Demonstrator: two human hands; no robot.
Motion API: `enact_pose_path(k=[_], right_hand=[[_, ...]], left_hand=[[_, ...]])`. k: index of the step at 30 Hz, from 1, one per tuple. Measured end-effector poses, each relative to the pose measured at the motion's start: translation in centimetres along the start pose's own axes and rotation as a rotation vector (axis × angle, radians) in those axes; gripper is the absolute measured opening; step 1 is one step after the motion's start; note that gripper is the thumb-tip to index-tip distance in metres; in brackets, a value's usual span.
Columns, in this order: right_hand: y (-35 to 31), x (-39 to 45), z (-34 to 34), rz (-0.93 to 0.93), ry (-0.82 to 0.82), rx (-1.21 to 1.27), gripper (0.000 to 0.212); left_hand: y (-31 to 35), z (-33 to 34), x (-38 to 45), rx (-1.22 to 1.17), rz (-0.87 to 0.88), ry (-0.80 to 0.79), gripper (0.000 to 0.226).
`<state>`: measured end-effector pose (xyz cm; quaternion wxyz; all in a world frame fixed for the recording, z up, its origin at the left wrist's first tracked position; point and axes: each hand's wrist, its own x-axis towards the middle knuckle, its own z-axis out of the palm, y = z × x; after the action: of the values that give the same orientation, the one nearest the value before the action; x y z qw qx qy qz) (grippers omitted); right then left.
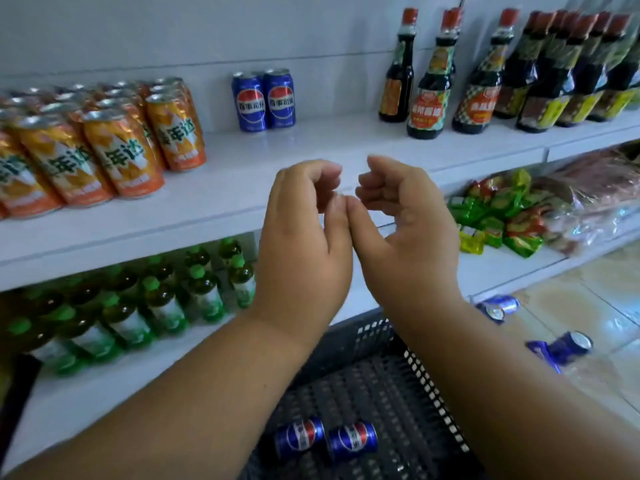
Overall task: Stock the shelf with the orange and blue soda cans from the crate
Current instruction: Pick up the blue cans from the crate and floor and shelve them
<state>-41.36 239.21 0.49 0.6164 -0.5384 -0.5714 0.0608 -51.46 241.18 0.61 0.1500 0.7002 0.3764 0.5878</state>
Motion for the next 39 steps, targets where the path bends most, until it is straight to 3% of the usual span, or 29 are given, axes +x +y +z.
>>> enact_pose_path(k=[6,11,21,30,33,36,39], right_hand=[[1.4,-9.6,-2.1,0.14,-0.009,0.017,0.031],[4.6,-14.9,-2.3,0.347,-0.097,-0.072,0.033],[12.4,-17.9,0.4,0.571,-0.259,-0.189,0.031],[25.1,-24.4,3.6,0.903,-0.717,-0.533,0.045],[29.1,-26.3,4.5,1.173,-0.801,-0.598,0.058],[32.8,-27.5,5.3,1.6,-0.645,-0.615,0.088],[36.5,-29.2,5.7,1.715,-0.638,-0.557,0.09]], left_hand=[[0.4,0.1,-9.6,-0.166,-0.181,-0.055,0.022],[-2.3,1.3,-15.3,-0.088,-0.315,-0.182,0.023],[-9.8,5.2,-19.6,0.045,-0.556,-0.326,0.023],[-19.8,10.0,-25.8,0.282,-0.703,-0.609,0.018],[-21.7,10.8,-27.3,0.264,-0.71,-0.686,0.017],[-23.3,11.4,-28.7,0.254,-0.789,-0.783,0.019],[-24.5,12.2,-29.7,0.234,-0.856,-0.852,0.022]])
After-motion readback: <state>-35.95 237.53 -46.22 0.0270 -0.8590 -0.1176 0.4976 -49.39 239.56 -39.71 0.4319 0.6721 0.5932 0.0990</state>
